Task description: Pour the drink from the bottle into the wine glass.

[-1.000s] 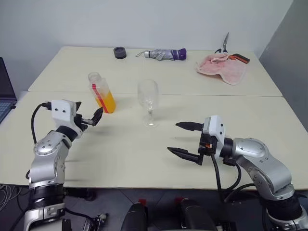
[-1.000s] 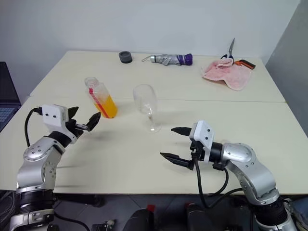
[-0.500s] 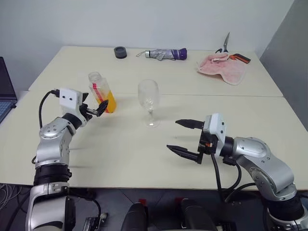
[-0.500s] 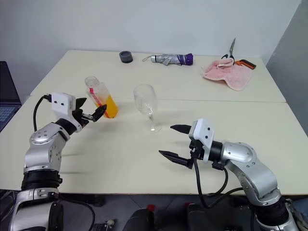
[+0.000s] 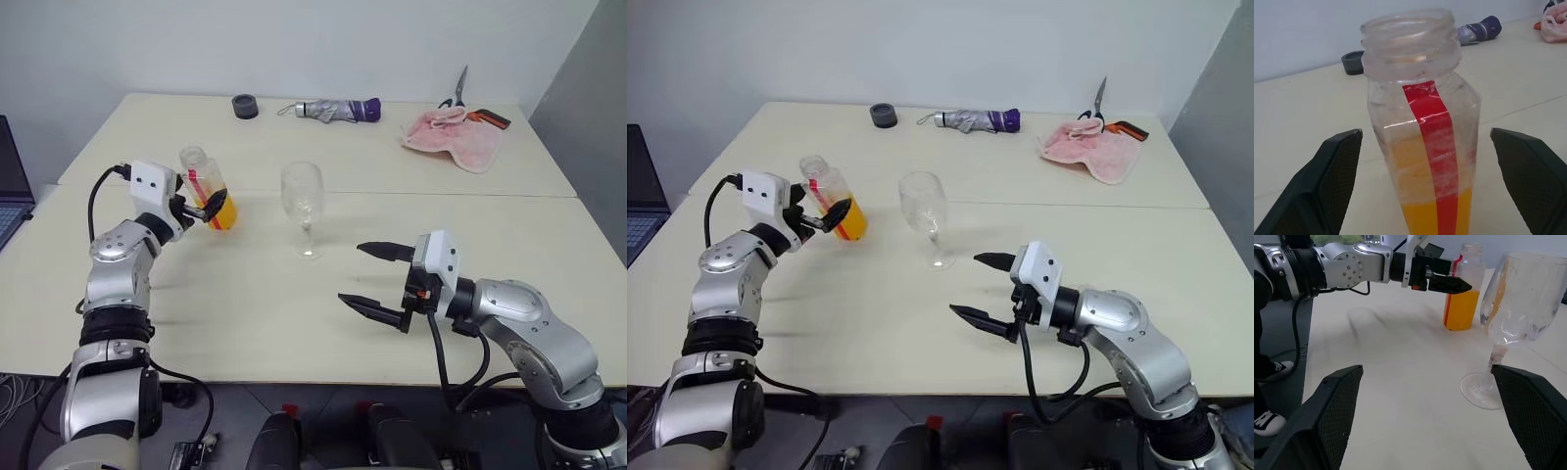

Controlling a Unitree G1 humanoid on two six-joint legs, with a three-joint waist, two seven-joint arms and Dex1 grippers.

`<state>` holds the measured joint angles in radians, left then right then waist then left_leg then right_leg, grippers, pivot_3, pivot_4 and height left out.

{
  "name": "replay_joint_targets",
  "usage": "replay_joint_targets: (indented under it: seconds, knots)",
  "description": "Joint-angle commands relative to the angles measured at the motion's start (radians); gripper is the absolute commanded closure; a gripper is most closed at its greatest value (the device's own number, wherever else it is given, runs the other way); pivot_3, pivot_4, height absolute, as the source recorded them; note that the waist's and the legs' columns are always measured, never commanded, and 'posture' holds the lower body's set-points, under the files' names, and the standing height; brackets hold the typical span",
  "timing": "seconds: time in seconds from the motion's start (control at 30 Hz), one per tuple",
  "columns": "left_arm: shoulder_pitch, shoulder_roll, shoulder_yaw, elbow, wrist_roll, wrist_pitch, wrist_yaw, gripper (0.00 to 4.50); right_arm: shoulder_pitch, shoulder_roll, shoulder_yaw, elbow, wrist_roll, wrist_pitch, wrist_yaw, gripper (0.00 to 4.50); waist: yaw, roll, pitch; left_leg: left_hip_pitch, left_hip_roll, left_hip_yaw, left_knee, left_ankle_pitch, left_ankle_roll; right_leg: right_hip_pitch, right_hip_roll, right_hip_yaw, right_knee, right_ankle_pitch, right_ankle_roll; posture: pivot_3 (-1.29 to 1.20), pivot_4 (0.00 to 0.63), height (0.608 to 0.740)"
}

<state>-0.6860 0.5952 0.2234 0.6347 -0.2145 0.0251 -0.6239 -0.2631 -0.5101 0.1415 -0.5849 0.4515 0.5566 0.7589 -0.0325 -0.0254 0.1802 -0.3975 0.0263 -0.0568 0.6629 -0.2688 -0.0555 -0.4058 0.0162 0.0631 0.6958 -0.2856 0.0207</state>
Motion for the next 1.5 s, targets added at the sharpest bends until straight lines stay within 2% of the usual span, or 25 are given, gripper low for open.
replay_joint_targets:
  seconds: [0.03, 0.47, 0.83, 1.07, 1.47, 1.5]
  knots:
    - [-0.042, 0.019, 0.003, 0.027, 0.011, -0.045, -0.004, 0.0, -0.015, -0.002, -0.001, -0.034, 0.007, -0.014, -0.004, 0.02, 0.0, 0.0, 0.0, 0.0, 0.0, 0.0, 0.0, 0.0, 0.0, 0.0, 0.0, 0.0, 0.0, 0.0, 0.0, 0.0, 0.15, 0.74]
    - [-0.086, 0.013, -0.004, 0.101, 0.025, -0.094, -0.023, 0.0, -0.018, 0.007, -0.002, -0.03, 0.002, -0.028, -0.015, 0.02, 0.0, 0.0, 0.0, 0.0, 0.0, 0.0, 0.0, 0.0, 0.0, 0.0, 0.0, 0.0, 0.0, 0.0, 0.0, 0.0, 0.15, 0.74]
    - [-0.101, 0.011, -0.004, 0.122, 0.037, -0.108, -0.025, 0.0, -0.044, 0.047, -0.104, -0.083, 0.109, 0.027, -0.109, 0.02, 0.0, 0.0, 0.0, 0.0, 0.0, -0.001, 0.0, 0.0, 0.0, 0.0, 0.0, -0.001, 0.0, 0.0, 0.0, 0.0, 0.15, 0.74]
    - [-0.114, 0.008, -0.004, 0.138, 0.04, -0.111, -0.026, 0.0, -0.052, 0.065, -0.07, -0.156, 0.098, 0.076, -0.205, 0.02, 0.0, 0.0, 0.0, 0.0, 0.0, -0.001, 0.0, 0.0, 0.0, 0.0, 0.0, 0.0, 0.001, 0.0, 0.0, 0.0, 0.15, 0.74]
    - [-0.137, 0.001, -0.009, 0.176, 0.043, -0.121, -0.026, 0.0, -0.032, 0.064, -0.037, -0.15, 0.08, 0.05, -0.21, 0.02, 0.0, 0.0, 0.0, 0.0, 0.0, 0.0, 0.0, 0.0, 0.0, 0.0, 0.0, -0.001, 0.001, 0.0, 0.0, 0.0, 0.15, 0.74]
    - [-0.138, -0.001, -0.01, 0.178, 0.043, -0.122, -0.025, 0.2, -0.029, 0.063, -0.038, -0.146, 0.08, 0.046, -0.207, 0.0, 0.0, 0.0, 0.0, 0.0, 0.0, 0.0, 0.0, 0.0, 0.0, 0.0, 0.0, -0.001, 0.001, 0.0, 0.0, 0.0, 0.15, 0.74]
